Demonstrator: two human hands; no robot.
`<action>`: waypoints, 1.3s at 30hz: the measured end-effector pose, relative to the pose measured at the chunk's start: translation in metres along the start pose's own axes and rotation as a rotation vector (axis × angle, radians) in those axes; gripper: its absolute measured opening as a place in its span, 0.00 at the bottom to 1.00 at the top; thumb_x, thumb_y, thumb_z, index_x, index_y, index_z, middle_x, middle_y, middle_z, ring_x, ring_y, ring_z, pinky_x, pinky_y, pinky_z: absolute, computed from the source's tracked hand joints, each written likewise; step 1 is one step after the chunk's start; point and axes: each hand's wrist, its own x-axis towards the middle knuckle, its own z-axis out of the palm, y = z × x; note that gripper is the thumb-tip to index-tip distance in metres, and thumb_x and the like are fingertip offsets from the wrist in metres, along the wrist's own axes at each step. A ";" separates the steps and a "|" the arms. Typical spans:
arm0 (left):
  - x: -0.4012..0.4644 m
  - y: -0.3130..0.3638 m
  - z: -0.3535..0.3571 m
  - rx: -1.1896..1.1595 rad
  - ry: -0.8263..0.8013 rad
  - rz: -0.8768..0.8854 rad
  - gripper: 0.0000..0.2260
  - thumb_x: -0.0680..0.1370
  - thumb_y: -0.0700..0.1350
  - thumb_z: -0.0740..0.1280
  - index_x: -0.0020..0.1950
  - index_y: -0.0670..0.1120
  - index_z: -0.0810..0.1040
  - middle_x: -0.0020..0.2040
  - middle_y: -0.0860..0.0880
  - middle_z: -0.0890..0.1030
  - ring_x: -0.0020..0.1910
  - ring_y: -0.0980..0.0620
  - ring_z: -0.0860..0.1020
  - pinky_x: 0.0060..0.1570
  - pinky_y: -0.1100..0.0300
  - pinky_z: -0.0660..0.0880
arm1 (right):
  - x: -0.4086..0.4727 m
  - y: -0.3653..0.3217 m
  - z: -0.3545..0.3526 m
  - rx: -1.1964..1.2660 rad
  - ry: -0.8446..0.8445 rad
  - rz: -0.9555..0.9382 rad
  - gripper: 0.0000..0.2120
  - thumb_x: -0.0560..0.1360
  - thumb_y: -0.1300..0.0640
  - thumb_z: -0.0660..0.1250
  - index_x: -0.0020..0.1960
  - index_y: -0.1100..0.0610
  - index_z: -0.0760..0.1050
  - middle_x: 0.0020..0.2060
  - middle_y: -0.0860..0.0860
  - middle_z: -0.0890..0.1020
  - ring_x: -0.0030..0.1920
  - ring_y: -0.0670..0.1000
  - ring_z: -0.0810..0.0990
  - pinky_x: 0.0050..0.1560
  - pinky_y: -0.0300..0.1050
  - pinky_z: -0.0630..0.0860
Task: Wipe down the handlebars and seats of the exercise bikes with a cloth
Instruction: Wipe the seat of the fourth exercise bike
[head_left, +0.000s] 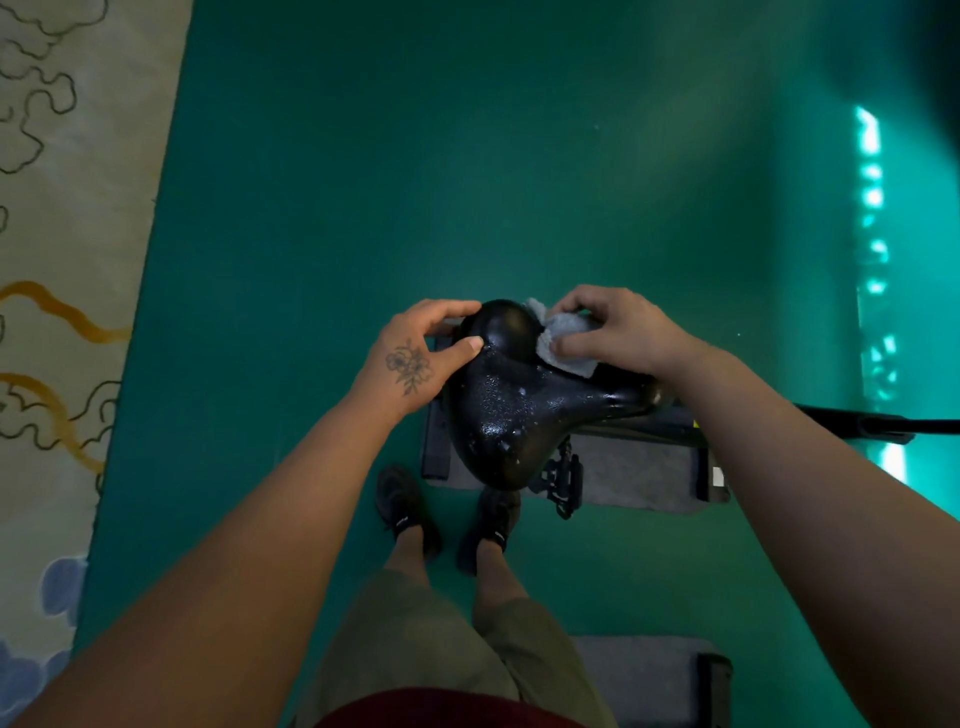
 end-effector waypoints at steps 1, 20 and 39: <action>0.000 0.000 0.000 -0.014 -0.004 -0.008 0.19 0.73 0.57 0.75 0.64 0.61 0.83 0.62 0.57 0.83 0.62 0.56 0.82 0.61 0.38 0.81 | -0.003 0.006 -0.003 -0.011 -0.025 0.020 0.14 0.67 0.46 0.78 0.51 0.44 0.82 0.48 0.45 0.86 0.51 0.51 0.85 0.56 0.48 0.79; 0.000 0.003 0.000 -0.041 -0.007 -0.038 0.18 0.73 0.56 0.75 0.63 0.63 0.83 0.60 0.56 0.84 0.61 0.56 0.82 0.61 0.38 0.81 | -0.008 0.020 -0.014 0.003 -0.097 0.076 0.07 0.72 0.50 0.78 0.49 0.48 0.83 0.44 0.46 0.86 0.46 0.48 0.83 0.51 0.45 0.78; 0.001 0.005 -0.001 -0.021 -0.011 -0.023 0.17 0.75 0.51 0.77 0.64 0.58 0.84 0.62 0.55 0.84 0.62 0.57 0.82 0.62 0.41 0.81 | -0.018 0.025 -0.029 0.013 -0.127 0.132 0.17 0.64 0.44 0.73 0.50 0.50 0.85 0.45 0.48 0.86 0.46 0.48 0.83 0.50 0.45 0.78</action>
